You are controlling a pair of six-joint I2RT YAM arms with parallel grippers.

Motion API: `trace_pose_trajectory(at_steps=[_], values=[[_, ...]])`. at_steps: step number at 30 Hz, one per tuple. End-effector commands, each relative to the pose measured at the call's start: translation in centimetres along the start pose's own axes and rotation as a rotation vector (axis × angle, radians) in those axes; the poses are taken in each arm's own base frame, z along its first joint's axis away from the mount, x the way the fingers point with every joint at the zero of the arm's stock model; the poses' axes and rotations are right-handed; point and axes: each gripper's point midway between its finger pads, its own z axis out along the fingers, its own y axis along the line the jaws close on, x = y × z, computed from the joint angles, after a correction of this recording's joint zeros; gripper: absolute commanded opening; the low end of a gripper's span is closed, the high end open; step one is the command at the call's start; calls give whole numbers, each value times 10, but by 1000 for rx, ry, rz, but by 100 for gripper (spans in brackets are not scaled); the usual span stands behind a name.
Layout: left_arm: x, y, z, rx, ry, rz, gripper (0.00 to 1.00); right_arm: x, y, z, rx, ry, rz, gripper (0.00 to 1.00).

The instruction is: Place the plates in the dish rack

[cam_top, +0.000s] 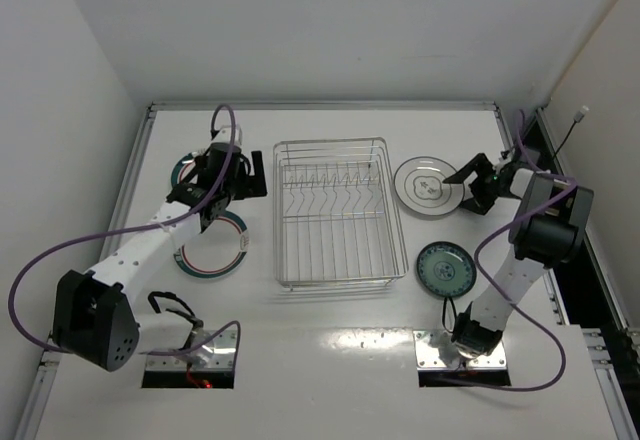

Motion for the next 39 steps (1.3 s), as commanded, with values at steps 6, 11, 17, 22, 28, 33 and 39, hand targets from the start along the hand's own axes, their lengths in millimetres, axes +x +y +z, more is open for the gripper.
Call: trace_pose_trajectory(at_steps=[6,11,17,22,28,33,39], values=[[-14,8,2,-56,-13,-5,100,0,15,31,-20,79,-43,38],[-9,10,6,-74,11,-5,100,15,10,31,-6,116,-37,0],[-2,13,10,-93,34,-5,100,-26,37,-39,155,-143,-160,0],[8,16,18,-117,68,-1,100,-70,110,-145,294,-531,-320,0],[15,22,26,-180,115,4,100,-48,232,-228,298,-846,-571,0],[21,28,28,-217,145,13,100,-1,271,-214,342,-838,-688,0],[19,27,26,-214,137,10,100,52,251,-183,522,-851,-736,0]])
